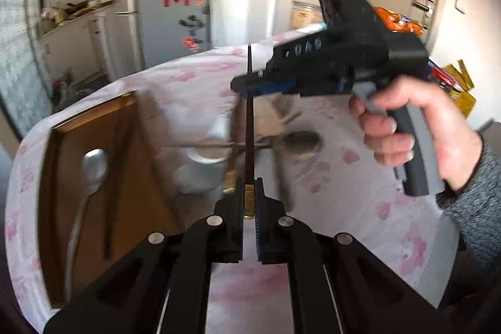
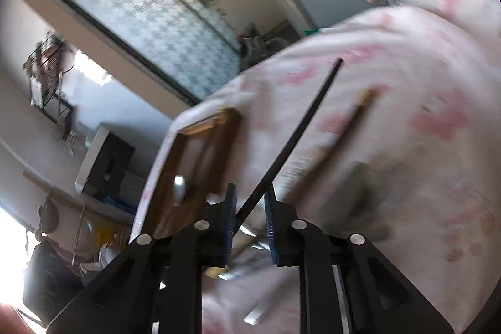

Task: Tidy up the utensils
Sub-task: 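Carry the chopstick into the tray and open the right tool, then grasp a third dark chopstick from the pile with the right tool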

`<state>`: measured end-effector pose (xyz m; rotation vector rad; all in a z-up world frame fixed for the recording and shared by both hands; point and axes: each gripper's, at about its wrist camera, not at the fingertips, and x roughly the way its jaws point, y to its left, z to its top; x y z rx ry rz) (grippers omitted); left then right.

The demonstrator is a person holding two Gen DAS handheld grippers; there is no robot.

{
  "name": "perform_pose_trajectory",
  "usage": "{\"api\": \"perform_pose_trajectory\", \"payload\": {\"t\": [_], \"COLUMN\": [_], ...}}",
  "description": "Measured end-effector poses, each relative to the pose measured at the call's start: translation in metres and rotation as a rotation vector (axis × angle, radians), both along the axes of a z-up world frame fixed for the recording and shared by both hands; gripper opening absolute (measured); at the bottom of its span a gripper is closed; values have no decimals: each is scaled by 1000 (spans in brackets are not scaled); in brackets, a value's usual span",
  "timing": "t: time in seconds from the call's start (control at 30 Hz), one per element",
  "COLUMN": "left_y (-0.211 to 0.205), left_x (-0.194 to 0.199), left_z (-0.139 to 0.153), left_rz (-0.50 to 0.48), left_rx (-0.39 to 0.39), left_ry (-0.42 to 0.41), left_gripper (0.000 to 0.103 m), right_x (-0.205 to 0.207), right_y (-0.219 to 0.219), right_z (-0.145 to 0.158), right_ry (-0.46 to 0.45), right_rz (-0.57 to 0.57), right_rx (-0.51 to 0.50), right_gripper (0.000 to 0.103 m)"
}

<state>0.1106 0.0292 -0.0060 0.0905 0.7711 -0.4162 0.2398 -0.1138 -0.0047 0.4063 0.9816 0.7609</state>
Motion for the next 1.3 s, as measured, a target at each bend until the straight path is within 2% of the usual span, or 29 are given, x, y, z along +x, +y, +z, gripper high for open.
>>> {"api": "perform_pose_trajectory", "payload": {"t": [0.1, 0.27, 0.43, 0.5, 0.57, 0.63, 0.77, 0.8, 0.87, 0.93, 1.0, 1.07, 1.2, 1.3], "left_y": [30, 83, 110, 113, 118, 123, 125, 125, 125, 125, 126, 124, 116, 91], "left_x": [-7, -12, -8, -7, -4, -3, -3, -2, -3, -5, -9, -14, -22, -24], "left_z": [-2, -5, -14, -16, -18, -20, -21, -21, -22, -23, -23, -21, -5, 8], "left_rz": [65, 187, 273, 300, 323, 337, 335, 339, 350, 356, 361, 360, 356, 264], "left_rx": [2, 28, 36, 54, 56, 60, 62, 68, 87, 93, 111, 135, 150, 108], "left_ry": [6, 15, 34, 32, 40, 44, 57, 57, 61, 62, 68, 61, 7, -28], "left_gripper": [7, 7, 7, 7, 7, 7, 7, 9, 22, 27, 39, 69, 77, 82], "right_x": [-1, -1, 5, 3, -3, -7, -4, -3, -2, -3, -5, -7, -7, -6], "right_y": [51, 125, 169, 171, 160, 142, 94, 83, 65, 48, 32, 10, -24, -42], "right_z": [8, -1, -10, -12, -5, 5, 24, 26, 27, 28, 30, 34, 38, 31], "right_ry": [-23, -19, -9, -1, -6, -18, -56, -57, -53, -56, -61, -73, -84, -73], "right_rz": [67, 135, 178, 191, 191, 182, 106, 87, 66, 47, 33, 8, -41, -64], "right_rx": [-25, -74, -139, -148, -119, -88, -62, -63, -59, -56, -47, -39, -39, -52], "right_gripper": [15, 15, 17, 26, 47, 55, 60, 60, 60, 60, 60, 60, 63, 63]}}
